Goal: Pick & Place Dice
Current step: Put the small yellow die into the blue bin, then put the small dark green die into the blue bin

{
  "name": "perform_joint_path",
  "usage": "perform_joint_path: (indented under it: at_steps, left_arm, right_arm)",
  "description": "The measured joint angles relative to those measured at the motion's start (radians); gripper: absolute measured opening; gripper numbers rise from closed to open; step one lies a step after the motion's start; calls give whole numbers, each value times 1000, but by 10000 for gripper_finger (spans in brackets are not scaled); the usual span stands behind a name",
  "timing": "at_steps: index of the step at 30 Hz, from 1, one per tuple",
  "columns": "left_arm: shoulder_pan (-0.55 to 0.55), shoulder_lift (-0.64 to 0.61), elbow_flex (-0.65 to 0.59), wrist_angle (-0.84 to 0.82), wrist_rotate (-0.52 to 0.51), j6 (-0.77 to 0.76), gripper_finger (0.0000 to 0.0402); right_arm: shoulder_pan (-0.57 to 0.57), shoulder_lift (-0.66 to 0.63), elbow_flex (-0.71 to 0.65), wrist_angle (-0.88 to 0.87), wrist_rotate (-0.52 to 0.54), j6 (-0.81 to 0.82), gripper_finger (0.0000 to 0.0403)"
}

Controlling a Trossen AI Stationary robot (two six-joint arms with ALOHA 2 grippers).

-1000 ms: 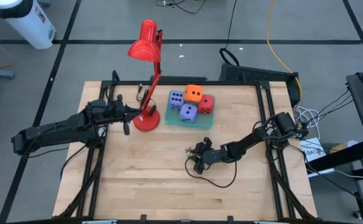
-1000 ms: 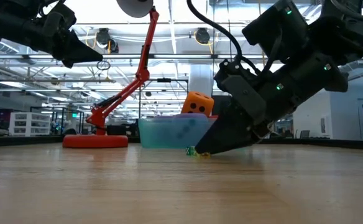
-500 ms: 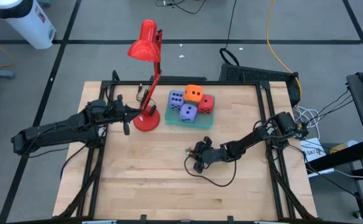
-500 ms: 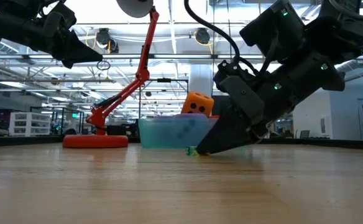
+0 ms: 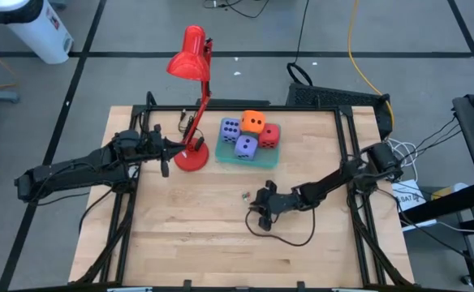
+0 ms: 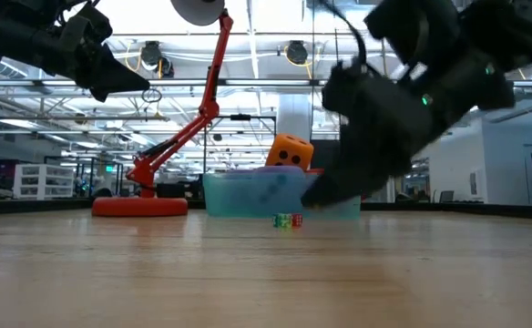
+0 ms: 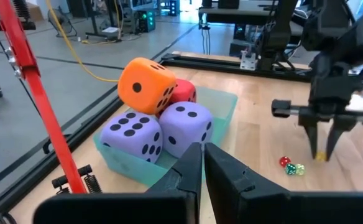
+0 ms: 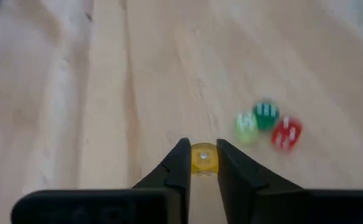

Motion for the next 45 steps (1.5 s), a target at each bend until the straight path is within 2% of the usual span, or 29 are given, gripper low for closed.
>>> perform_joint_path:
  at_steps: [8,17,21,27,29,32,37,39,42,45]
  left_arm:
    - [0,0,0,24,5,4,31]
    - [0,0,0,59,7,7,31]
    - [-1,0,0,65,15,12,31]
    - [0,0,0,79,41,12,31]
    - [0,0,0,77,46,12,31]
    - [0,0,0,75,52,6,31]
    - [0,0,0,75,83,5,31]
    - [0,0,0,75,98,3,31]
    - [0,0,0,65,114,3,31]
    - [0,0,0,41,115,-1,31]
  right_arm:
    - [-69,-156,2,-64,-28,-126,55]
    - [-262,-342,3,-265,-22,-291,53]
    - [-378,-366,3,-315,1,-328,53]
    - [-505,-329,3,-364,-109,-378,56]
    - [-508,-320,3,-370,-127,-442,67]
    - [-507,-316,3,-371,-124,-496,103]
    - [-489,-317,3,-369,-18,-507,179]
    - [-485,-318,3,-367,-23,-509,203]
    - [-479,-322,3,-369,-25,-485,220]
    - [-481,-348,3,-361,-69,-498,215]
